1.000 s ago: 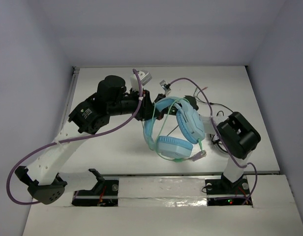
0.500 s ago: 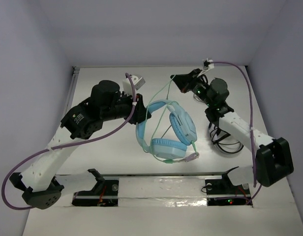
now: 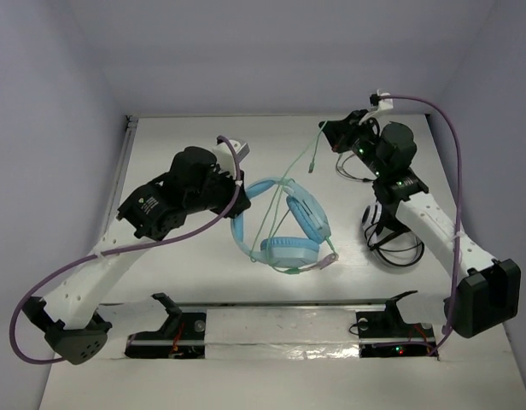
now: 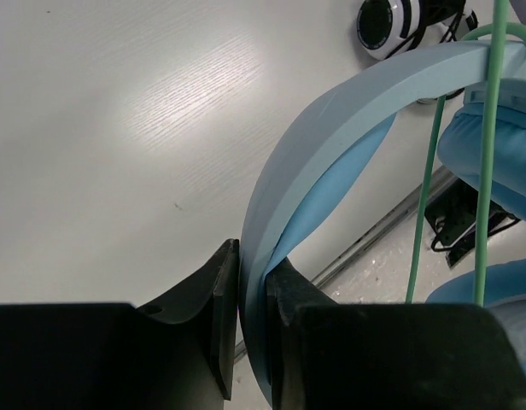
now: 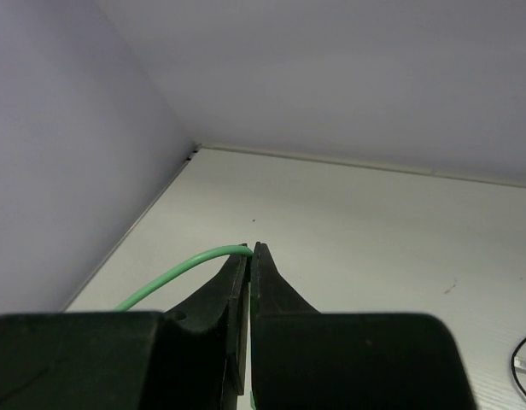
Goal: Wrap the headphones
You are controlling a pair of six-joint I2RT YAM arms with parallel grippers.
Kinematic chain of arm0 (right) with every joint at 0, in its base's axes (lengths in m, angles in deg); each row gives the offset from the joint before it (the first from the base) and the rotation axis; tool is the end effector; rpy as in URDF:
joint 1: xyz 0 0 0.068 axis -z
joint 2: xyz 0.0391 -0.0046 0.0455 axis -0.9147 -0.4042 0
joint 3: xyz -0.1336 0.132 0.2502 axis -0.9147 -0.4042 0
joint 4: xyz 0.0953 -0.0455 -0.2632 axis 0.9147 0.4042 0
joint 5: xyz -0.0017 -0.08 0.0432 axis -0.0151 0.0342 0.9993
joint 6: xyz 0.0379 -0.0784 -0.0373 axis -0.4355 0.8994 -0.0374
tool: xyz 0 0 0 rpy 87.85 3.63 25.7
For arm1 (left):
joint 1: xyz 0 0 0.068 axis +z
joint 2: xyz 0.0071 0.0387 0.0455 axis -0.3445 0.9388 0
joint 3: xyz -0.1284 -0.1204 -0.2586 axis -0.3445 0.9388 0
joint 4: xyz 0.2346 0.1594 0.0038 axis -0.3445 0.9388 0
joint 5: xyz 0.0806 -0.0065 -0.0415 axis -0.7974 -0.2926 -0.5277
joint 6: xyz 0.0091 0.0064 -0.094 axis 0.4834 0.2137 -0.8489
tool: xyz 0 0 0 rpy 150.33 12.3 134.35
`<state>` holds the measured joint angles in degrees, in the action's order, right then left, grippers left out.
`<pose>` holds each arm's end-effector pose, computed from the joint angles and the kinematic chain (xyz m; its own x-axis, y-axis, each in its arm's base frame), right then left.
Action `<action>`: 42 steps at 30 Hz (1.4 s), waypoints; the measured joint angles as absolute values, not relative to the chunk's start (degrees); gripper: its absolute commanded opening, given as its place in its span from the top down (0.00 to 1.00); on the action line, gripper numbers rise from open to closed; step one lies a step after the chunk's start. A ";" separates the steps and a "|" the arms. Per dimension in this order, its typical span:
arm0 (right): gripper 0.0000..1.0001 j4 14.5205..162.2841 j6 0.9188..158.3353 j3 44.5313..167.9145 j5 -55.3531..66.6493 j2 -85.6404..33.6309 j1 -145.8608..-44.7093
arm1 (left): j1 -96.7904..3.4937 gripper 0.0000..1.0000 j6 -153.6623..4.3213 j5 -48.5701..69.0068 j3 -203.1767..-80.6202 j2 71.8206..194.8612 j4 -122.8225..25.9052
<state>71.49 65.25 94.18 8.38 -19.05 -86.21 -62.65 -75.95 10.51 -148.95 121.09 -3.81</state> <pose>0.3413 0.1409 0.4328 -0.0945 0.3441 -0.9342 -0.5056 0.7918 0.3427 0.1873 -0.1889 0.4470 -0.4910 0.1514 -0.8579 0.6739 0.6901 -0.2639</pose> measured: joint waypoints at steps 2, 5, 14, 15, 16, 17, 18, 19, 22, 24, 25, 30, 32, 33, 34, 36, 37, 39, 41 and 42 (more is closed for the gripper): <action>1.00 72.08 65.27 93.42 8.95 -18.31 -86.02 | -61.88 1.00 -76.00 10.34 -148.82 121.07 -3.94; 1.00 70.44 64.31 88.39 11.74 -16.28 -85.88 | -60.05 1.00 -76.15 10.75 -148.82 120.39 -4.99; 1.00 69.59 59.66 76.78 24.86 -18.22 -90.76 | -52.79 1.00 -78.25 13.46 -148.93 119.80 -10.94; 1.00 69.17 58.96 76.32 26.87 -18.22 -91.22 | -52.66 1.00 -78.66 13.25 -148.93 119.80 -11.50; 1.00 68.21 57.99 76.00 28.81 -18.33 -91.48 | -52.66 1.00 -79.10 12.96 -148.82 119.80 -12.38; 1.00 66.59 56.62 75.58 30.87 -18.51 -91.70 | -52.66 1.00 -79.56 12.50 -148.38 119.78 -13.91; 1.00 64.82 55.15 75.17 32.95 -18.83 -91.76 | -52.68 1.00 -80.24 12.09 -147.49 119.67 -15.72; 1.00 62.73 53.71 74.55 34.65 -19.16 -91.81 | -52.70 1.00 -81.05 11.43 -146.06 119.45 -17.84; 1.00 55.47 47.33 71.43 38.78 -20.89 -91.81 | -52.73 1.00 -84.30 8.50 -139.20 118.29 -24.40; 1.00 50.90 42.63 68.91 40.75 -22.55 -91.98 | -52.70 1.00 -86.29 6.47 -135.22 118.07 -27.39; 1.00 48.96 40.27 67.67 41.60 -23.53 -92.11 | -52.70 1.00 -87.43 5.20 -132.88 118.07 -29.21; 0.92 33.53 27.07 60.67 44.27 -28.34 -92.55 | -52.70 1.00 -92.02 0.81 -125.72 118.58 -35.50; 0.92 27.71 22.48 59.14 45.01 -29.96 -92.70 | -52.86 1.00 -93.07 -0.22 -123.84 119.04 -38.30; 0.92 25.00 20.51 58.62 45.19 -30.75 -92.86 | -52.88 1.00 -93.61 -0.70 -122.81 119.21 -39.94; 0.92 22.90 19.02 58.21 45.21 -31.38 -92.97 | -52.90 1.00 -94.14 -1.31 -121.78 119.36 -41.43; 0.92 18.82 16.27 57.11 44.90 -32.84 -93.18 | -52.95 1.00 -94.95 -2.29 -120.23 120.06 -43.85; 0.92 17.18 15.18 56.30 44.66 -33.70 -93.23 | -52.97 1.00 -95.19 -2.67 -119.36 120.57 -45.38; 0.92 14.92 12.82 54.38 43.70 -35.86 -93.23 | -53.10 1.00 -95.73 -3.10 -116.93 121.86 -48.70; 0.91 13.40 10.46 52.26 42.56 -38.77 -93.23 | -53.19 1.00 -96.37 -3.08 -113.91 123.28 -51.68; 0.88 13.00 9.32 51.21 41.99 -40.65 -93.23 | -53.21 1.00 -96.63 -3.08 -112.34 124.17 -52.88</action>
<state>13.00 9.32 51.21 41.99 -40.65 -93.23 -53.21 -96.63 -3.08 -112.34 124.17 -52.88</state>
